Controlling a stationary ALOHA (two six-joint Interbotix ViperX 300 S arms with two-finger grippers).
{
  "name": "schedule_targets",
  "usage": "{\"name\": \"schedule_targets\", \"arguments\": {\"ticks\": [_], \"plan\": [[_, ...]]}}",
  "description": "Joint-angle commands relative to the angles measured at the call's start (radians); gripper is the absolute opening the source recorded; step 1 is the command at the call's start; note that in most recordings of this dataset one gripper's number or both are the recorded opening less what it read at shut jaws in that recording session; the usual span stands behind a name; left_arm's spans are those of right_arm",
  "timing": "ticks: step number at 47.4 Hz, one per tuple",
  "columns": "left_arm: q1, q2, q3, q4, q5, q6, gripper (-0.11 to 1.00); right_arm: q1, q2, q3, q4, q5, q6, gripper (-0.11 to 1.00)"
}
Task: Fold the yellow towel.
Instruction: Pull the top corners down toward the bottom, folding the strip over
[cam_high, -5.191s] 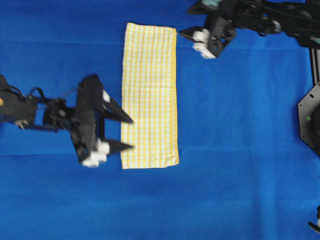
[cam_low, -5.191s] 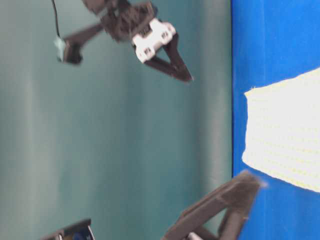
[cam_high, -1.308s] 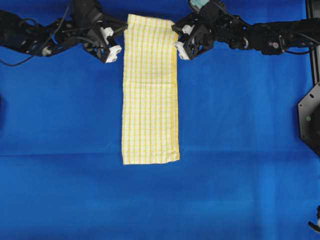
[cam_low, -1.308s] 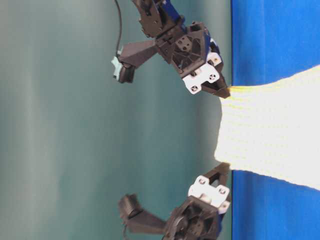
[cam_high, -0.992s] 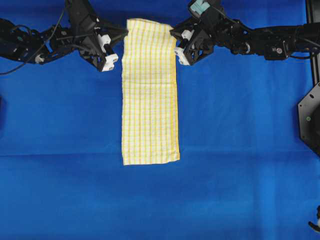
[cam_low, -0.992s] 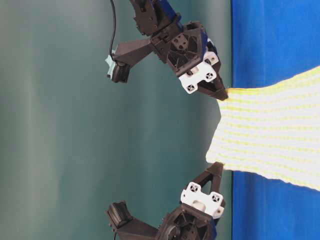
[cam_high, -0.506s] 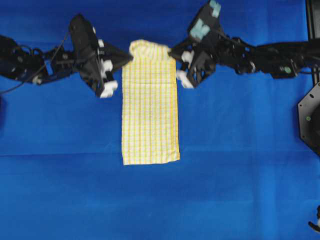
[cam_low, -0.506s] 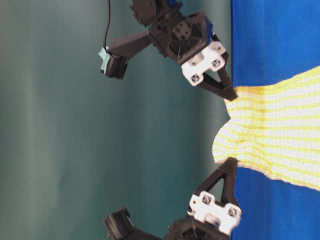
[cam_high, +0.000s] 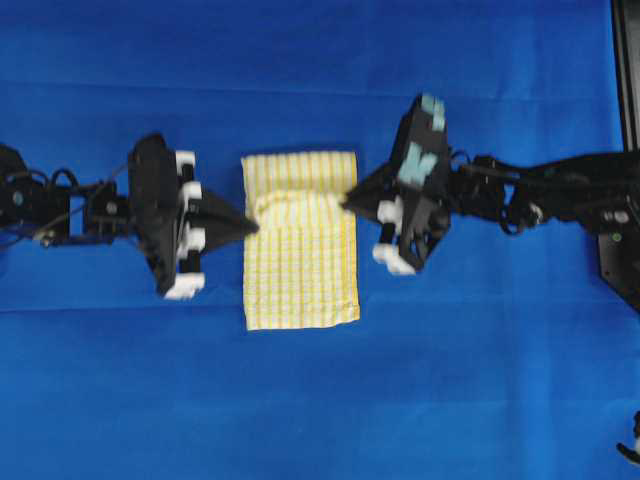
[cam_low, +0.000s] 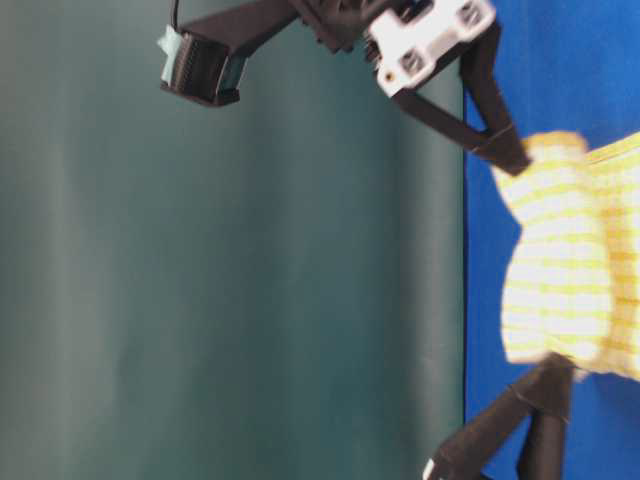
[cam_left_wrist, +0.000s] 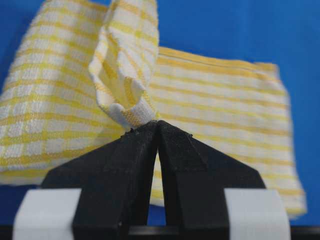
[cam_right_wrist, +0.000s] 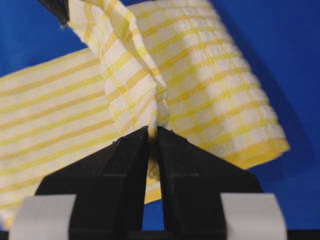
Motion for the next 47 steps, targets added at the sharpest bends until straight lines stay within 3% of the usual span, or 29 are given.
{"name": "schedule_targets", "arguments": {"ticks": [1,18,36,47], "plan": [[-0.052,-0.029,-0.011,-0.002,-0.006,-0.003,0.02,0.038,-0.023,-0.008,0.021,-0.012,-0.002,0.06],[-0.16,-0.026,-0.038,-0.002,0.008,-0.043,0.02,0.161,-0.021,-0.002,0.091,-0.032,-0.002,0.06],[-0.163,-0.003,-0.067,-0.002,0.129,-0.051,0.02,0.164,-0.002,-0.006,0.091,-0.04,-0.006,0.06],[-0.156,0.018,-0.066,-0.002,0.137,-0.048,0.02,0.166,0.054,-0.025,0.092,-0.04,-0.005,0.06]]}}
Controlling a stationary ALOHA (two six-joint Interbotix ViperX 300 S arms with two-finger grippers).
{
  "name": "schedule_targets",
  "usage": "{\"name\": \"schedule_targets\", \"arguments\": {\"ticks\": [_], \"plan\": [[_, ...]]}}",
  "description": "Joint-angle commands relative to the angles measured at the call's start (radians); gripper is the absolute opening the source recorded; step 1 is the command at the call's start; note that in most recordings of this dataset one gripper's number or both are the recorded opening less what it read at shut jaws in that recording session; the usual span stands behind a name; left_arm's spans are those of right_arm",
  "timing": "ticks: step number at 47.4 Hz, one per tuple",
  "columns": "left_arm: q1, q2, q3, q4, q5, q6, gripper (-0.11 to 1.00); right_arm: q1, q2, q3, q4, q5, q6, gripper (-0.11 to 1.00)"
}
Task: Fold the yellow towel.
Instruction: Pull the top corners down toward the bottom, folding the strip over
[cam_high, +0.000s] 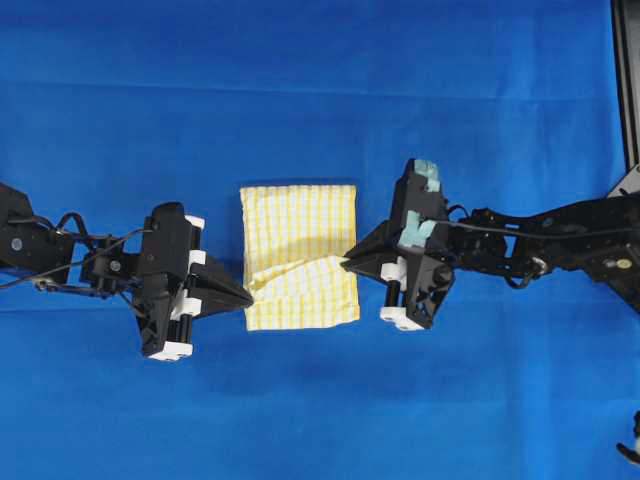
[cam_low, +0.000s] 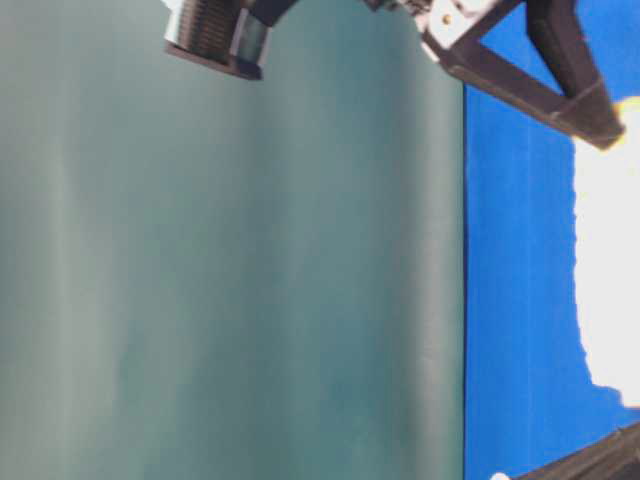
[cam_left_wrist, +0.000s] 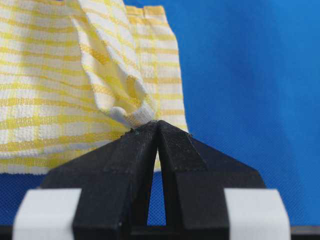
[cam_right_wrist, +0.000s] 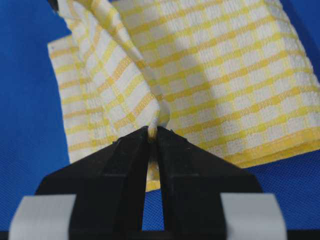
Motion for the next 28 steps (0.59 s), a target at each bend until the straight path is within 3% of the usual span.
{"name": "schedule_targets", "arguments": {"ticks": [1,23,28], "plan": [[0.005,0.0,-0.012,-0.002,-0.003,0.002,0.02,0.003,0.008,-0.026,0.003,-0.006,0.0,0.06],[0.051,0.009,-0.018,0.002,0.002,0.017,0.02,0.006,0.018,-0.035,0.002,0.003,0.002,0.07],[0.051,-0.008,-0.017,0.003,0.005,0.018,0.15,0.009,0.017,-0.037,0.002,0.003,0.002,0.26]]}}
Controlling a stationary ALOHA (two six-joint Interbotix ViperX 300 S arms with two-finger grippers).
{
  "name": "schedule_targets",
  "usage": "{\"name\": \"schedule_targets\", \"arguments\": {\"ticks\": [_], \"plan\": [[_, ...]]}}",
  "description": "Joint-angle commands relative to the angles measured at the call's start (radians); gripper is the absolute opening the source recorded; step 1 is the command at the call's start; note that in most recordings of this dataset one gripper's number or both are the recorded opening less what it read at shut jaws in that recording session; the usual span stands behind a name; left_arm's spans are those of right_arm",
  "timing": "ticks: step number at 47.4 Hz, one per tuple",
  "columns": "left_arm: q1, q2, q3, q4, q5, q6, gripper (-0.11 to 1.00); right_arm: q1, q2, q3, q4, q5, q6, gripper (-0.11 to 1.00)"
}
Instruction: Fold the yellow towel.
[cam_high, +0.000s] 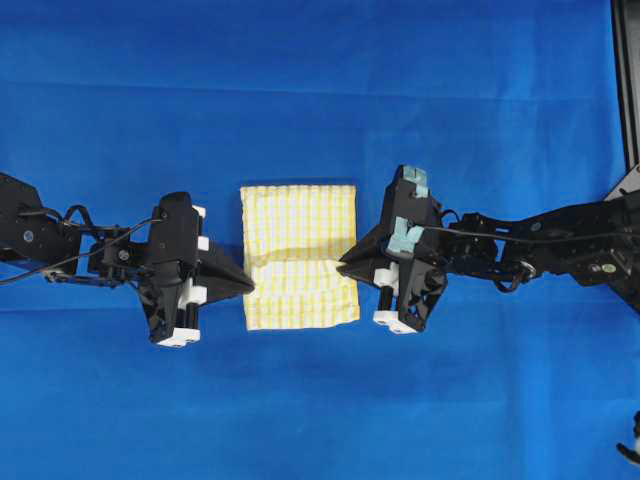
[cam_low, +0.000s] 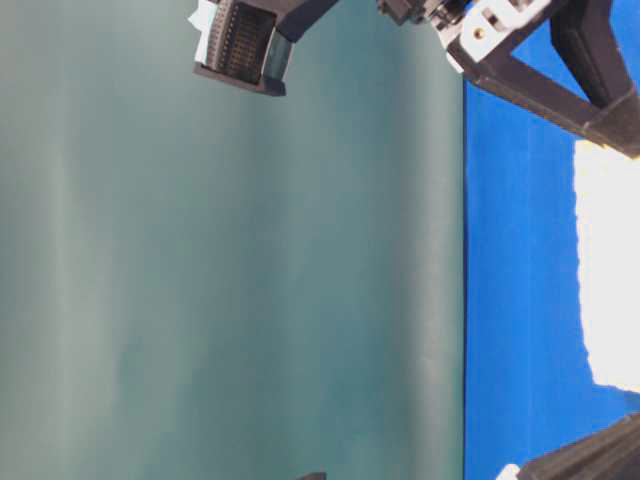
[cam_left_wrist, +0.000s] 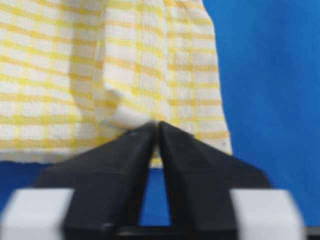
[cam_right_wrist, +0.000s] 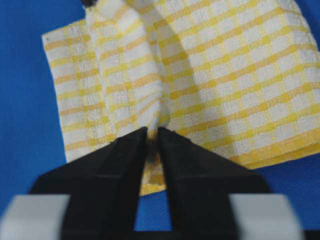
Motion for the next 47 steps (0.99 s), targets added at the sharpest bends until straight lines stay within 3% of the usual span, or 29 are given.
{"name": "schedule_targets", "arguments": {"ticks": [1,8,11,19,33,47], "plan": [[0.003,-0.043,-0.012,0.003,-0.002,0.002,0.2,0.006,-0.012,-0.018,0.002,-0.003,0.002,0.32],[0.003,-0.126,0.003,0.005,0.052,0.005,0.64,0.009,-0.063,-0.015,-0.006,-0.005,-0.015,0.74],[0.005,-0.178,0.011,0.008,0.078,0.009,0.76,0.011,-0.106,-0.005,-0.015,-0.008,-0.025,0.77],[0.005,-0.322,0.044,0.009,0.121,0.052,0.68,0.0,-0.256,0.037,-0.025,-0.012,-0.078,0.7],[0.005,-0.581,0.152,0.009,0.126,0.118,0.68,-0.011,-0.529,0.141,-0.025,0.005,-0.183,0.7],[0.005,-0.888,0.278,0.009,0.178,0.133,0.68,-0.011,-0.818,0.255,-0.025,0.1,-0.255,0.7]]}}
